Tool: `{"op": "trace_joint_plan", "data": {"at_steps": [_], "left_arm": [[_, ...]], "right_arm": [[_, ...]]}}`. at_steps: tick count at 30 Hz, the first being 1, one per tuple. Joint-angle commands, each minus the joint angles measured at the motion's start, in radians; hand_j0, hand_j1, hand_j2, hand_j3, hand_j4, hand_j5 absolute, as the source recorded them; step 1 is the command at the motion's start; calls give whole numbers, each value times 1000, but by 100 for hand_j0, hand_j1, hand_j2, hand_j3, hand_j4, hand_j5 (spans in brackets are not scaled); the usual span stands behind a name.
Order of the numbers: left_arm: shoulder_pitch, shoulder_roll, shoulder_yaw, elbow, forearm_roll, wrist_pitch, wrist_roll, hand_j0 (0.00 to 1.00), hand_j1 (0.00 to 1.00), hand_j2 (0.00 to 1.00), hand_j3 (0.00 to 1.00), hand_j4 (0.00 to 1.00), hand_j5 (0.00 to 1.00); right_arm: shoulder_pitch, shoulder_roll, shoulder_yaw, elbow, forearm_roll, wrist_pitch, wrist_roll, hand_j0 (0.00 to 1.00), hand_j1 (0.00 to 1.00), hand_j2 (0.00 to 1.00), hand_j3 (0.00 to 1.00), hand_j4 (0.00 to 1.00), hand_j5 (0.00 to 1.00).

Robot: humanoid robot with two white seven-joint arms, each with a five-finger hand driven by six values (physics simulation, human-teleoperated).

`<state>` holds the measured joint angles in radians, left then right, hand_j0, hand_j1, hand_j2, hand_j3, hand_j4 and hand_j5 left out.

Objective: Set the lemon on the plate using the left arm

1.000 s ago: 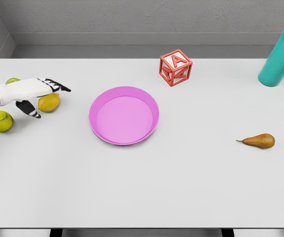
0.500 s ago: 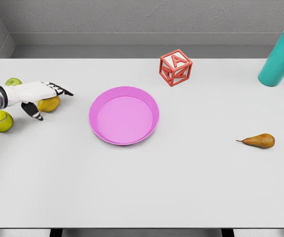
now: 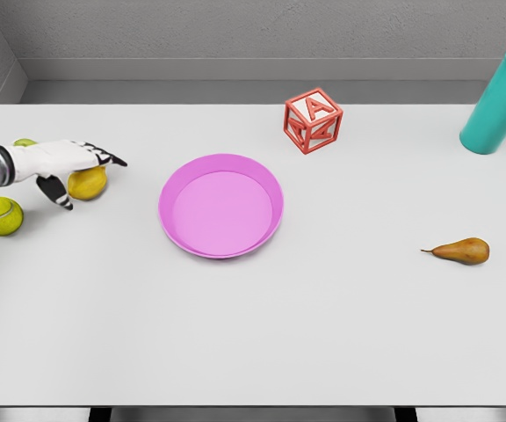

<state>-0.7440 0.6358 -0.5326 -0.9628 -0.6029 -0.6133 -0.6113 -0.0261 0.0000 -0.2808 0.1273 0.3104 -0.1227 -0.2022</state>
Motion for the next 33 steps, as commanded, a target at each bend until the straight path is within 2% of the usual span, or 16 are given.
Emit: {"op": "trace_joint_plan", "data": {"at_steps": [1,4,5,13,15,18,25,33], "left_arm": [[0,-10,-7,2,5,2,0,100,100,100,100,100,100],[0,-11,-9,2,-11,2,0,99,99,99,99,99,99],[0,-10,-9,2,-20,2,0,92,92,92,92,92,92],[0,-4,-9,1,-17,2,0,82,82,82,82,82,82],[-5,-4,-9,1,-14,2,0,76,76,76,76,76,76],[-6,-2,-9,1,-11,2,0,76,76,76,76,76,76],[-8,-4,-21,-8,-12,2,0,65,65,65,65,65,65],[-8,-5,-18,-13,11,2,0,64,64,64,64,64,64]], "right_arm": [[0,0,0,0,-1,0,0,100,100,100,100,100,100],[0,0,0,0,-1,0,0,100,100,100,100,100,100],[0,0,0,0,-1,0,0,100,100,100,100,100,100],[0,0,0,0,-1,0,0,100,100,100,100,100,100],[0,0,0,0,-1,0,0,100,100,100,100,100,100],[0,0,0,0,-1,0,0,100,100,100,100,100,100],[0,0,0,0,-1,0,0,100,100,100,100,100,100],[0,0,0,0,-1,0,0,100,100,100,100,100,100]]}}
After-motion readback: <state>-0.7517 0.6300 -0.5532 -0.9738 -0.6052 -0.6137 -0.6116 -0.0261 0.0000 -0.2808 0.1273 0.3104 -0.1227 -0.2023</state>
